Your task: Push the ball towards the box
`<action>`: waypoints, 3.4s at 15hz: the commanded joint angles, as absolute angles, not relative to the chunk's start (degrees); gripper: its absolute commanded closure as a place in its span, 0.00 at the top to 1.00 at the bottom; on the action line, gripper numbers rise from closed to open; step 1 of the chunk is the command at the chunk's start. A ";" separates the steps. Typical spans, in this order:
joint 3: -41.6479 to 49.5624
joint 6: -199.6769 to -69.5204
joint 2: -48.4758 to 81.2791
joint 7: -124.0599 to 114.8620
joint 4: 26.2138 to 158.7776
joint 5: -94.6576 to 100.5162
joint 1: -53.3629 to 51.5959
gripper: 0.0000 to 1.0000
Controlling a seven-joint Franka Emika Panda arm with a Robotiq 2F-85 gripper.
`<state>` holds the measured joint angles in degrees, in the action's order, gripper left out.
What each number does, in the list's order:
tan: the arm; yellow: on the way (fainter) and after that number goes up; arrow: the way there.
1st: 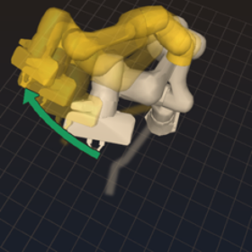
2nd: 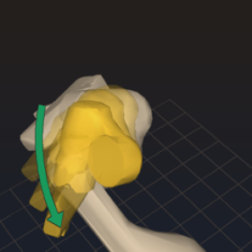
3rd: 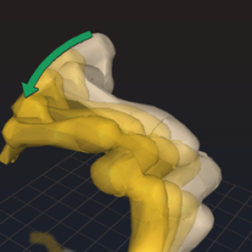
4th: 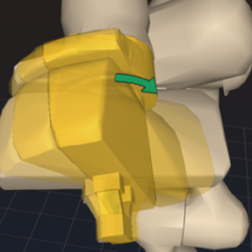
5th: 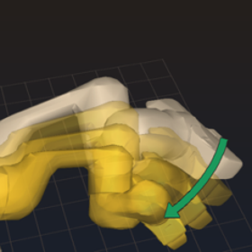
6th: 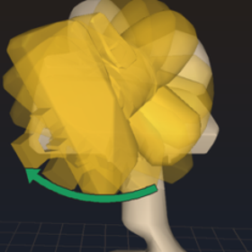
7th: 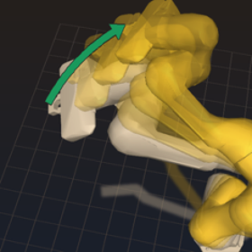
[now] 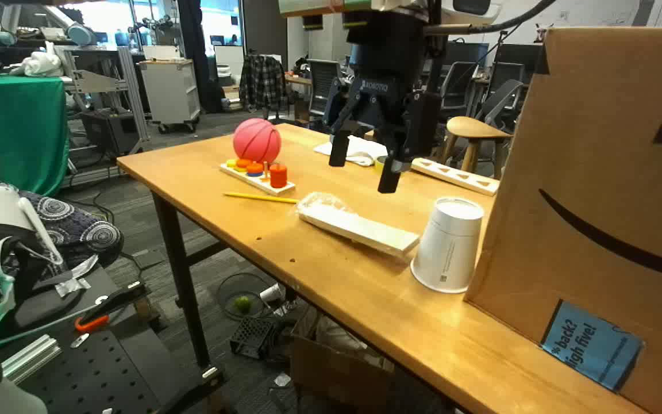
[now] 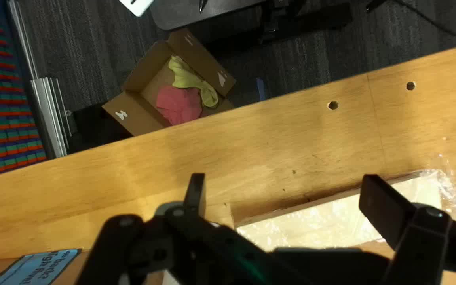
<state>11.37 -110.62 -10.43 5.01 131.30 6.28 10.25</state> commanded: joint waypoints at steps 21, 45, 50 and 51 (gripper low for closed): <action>8.75 -113.65 -12.80 5.33 133.39 4.05 7.71 1.00; -18.11 -123.10 -5.28 -1.87 121.11 -0.30 -16.01 1.00; -20.09 -122.03 2.93 -1.33 112.19 2.82 -18.18 1.00; -20.07 -121.72 4.30 -1.07 110.63 3.11 -18.44 1.00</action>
<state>-19.96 -123.25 -1.27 -1.98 117.53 1.45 -17.62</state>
